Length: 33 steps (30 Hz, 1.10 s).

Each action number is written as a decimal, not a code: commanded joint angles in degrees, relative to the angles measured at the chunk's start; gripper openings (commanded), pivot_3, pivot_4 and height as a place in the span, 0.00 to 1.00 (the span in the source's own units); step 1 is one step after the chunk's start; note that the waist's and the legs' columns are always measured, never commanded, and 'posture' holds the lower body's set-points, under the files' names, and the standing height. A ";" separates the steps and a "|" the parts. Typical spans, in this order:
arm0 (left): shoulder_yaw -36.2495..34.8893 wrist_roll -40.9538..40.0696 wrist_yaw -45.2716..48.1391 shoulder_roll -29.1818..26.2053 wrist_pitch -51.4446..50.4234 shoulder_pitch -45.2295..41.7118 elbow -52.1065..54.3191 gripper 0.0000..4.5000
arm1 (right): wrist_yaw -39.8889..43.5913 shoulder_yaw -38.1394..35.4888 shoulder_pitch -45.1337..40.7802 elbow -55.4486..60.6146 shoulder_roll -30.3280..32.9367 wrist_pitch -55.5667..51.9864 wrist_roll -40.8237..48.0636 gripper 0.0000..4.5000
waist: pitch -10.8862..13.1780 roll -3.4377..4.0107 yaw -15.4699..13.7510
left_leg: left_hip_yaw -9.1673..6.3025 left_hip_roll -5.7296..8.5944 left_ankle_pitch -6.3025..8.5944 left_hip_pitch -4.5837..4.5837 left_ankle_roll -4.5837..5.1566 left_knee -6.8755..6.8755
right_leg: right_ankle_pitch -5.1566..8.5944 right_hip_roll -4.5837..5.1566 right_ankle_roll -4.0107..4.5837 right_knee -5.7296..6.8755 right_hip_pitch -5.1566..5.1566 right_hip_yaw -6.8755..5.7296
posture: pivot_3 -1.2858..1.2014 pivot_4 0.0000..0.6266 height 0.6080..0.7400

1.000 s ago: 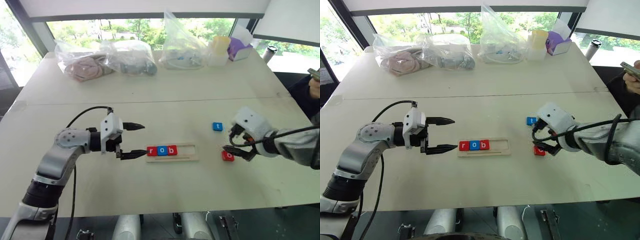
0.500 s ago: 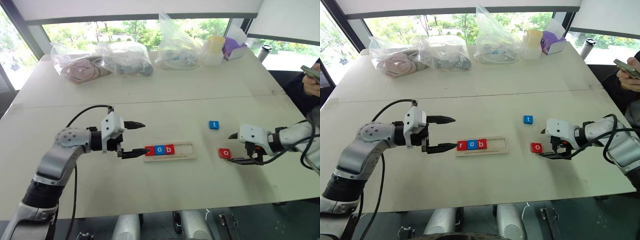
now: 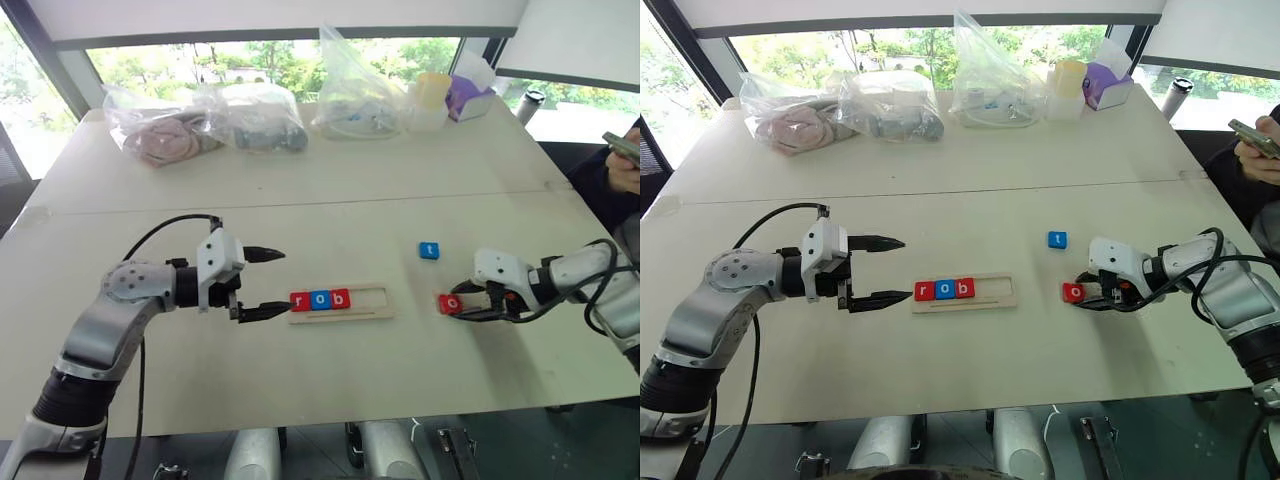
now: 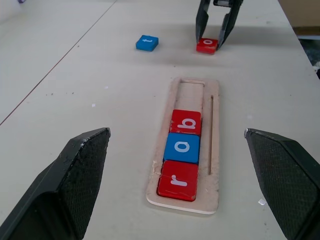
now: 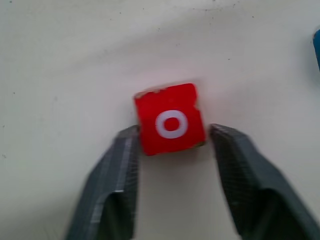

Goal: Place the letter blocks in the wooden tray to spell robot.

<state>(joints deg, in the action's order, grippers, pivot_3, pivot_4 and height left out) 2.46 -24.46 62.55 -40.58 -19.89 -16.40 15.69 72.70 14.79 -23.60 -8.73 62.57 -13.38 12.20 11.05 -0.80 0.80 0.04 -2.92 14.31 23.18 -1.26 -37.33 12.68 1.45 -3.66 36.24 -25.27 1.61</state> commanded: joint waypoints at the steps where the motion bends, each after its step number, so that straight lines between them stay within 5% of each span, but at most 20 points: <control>1: -1.58 -0.99 -0.15 -0.57 0.06 0.00 1.31 1.00 | 0.14 -2.33 0.05 3.64 -0.79 -1.98 -0.05 0.25 | 0.00 0.00 0.01 | 0.00 0.00 0.00 0.00 0.00 0.00 | 0.00 0.00 0.00 0.00 0.00 0.00 | 0.52 0.24 1.00; 13: -0.99 -0.56 -0.40 0.07 0.87 -0.14 0.80 1.00 | 1.48 2.12 -10.07 18.77 -7.02 -12.65 -1.03 0.25 | -0.01 -0.01 0.03 | -0.03 0.00 0.00 -0.02 0.00 0.00 | 0.00 -0.01 -0.01 0.07 -0.01 -0.01 | 0.52 0.24 1.00; 33: -3.02 -2.28 -2.51 -0.52 -1.02 4.72 6.14 1.00 | 1.77 10.93 -17.15 12.34 -18.82 -10.62 -11.20 0.25 | -0.01 -0.02 -0.07 | -0.08 0.02 0.00 0.01 -0.01 -0.08 | 0.00 0.01 0.00 0.15 -0.01 -0.04 | 0.52 0.24 1.00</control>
<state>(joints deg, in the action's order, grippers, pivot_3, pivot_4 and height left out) 0.90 -25.72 60.59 -40.52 -20.95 -11.60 19.41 74.48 26.44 -39.52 3.06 43.81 -24.67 1.27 11.04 -0.82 0.73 -0.04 -2.90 14.30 23.20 -1.27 -37.42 12.67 1.46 -3.66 36.40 -25.28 1.57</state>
